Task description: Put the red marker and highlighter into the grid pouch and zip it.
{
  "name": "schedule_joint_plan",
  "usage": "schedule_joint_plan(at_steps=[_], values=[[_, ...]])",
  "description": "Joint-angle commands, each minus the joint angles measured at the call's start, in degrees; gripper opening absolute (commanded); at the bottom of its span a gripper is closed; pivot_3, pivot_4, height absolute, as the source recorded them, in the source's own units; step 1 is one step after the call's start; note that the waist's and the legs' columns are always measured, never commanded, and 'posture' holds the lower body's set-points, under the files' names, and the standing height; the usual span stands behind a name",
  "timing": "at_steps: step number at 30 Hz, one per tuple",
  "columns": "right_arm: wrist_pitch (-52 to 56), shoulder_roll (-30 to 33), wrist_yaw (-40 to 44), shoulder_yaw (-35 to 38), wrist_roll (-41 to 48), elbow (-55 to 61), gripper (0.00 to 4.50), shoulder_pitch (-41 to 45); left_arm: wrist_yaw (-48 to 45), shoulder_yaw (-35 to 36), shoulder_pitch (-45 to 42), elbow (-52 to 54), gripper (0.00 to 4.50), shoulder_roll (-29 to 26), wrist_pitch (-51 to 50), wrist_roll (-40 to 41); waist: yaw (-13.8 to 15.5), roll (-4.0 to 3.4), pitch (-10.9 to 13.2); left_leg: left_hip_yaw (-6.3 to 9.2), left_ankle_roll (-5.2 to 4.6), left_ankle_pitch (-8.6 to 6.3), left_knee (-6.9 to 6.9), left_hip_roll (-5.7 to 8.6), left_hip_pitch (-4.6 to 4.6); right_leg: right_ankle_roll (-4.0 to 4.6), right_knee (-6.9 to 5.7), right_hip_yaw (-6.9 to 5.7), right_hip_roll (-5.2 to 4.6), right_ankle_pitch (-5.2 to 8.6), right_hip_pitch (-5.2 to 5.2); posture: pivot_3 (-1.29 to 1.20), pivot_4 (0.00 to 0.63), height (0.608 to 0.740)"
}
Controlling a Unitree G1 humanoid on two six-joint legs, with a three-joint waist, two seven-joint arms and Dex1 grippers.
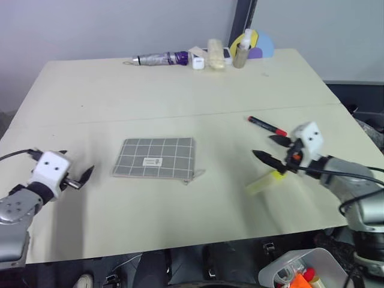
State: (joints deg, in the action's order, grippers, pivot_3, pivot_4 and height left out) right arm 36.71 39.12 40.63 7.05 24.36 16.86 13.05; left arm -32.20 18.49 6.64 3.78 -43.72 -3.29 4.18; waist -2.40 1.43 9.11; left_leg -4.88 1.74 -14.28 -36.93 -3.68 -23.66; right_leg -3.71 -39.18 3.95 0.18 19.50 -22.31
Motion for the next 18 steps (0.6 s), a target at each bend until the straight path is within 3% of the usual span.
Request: schedule_joint_plan(at_steps=[1,4,12,18], values=[[2.76,-2.37,-3.85,-3.29,-1.01,3.87,1.61,2.12,-0.67,-1.81,-2.71,-3.28,4.50,-1.94,5.93,-3.01,0.05,0.02,-0.01,0.00,0.00,0.00,0.00,0.00,-0.02,0.00,0.00,-0.01,-0.01,0.00,-0.02,0.00,0.150,0.740],[5.56,-4.94,-7.73,-7.09,-3.29,4.57,0.10,3.67,-2.10,-4.12,-5.95,-8.05,4.50,-3.72,10.49,-4.93,0.00,0.02,-0.01,0.00,0.00,0.00,0.00,0.00,-0.04,0.00,-0.01,-0.01,-0.01,0.00,-0.05,0.00,0.150,0.740],[8.10,-12.49,-15.72,-16.93,-11.28,-0.55,0.04,9.74,-6.42,-14.00,-18.53,-28.46,4.50,-9.83,28.79,-12.89,-0.11,0.01,-0.01,-0.04,0.00,0.00,-0.03,0.00,-0.15,0.01,-0.10,-0.01,0.01,-0.01,-0.23,0.00,0.150,0.740],[7.51,-15.76,-17.99,-20.92,-15.79,-6.37,0.04,12.78,-8.57,-20.77,-26.41,-40.77,4.50,-10.72,41.45,-17.09,0.10,-0.01,-0.02,-0.10,-0.01,0.01,-0.10,0.01,-0.25,0.00,-0.16,-0.01,0.01,-0.01,-0.34,0.00,0.150,0.740]])
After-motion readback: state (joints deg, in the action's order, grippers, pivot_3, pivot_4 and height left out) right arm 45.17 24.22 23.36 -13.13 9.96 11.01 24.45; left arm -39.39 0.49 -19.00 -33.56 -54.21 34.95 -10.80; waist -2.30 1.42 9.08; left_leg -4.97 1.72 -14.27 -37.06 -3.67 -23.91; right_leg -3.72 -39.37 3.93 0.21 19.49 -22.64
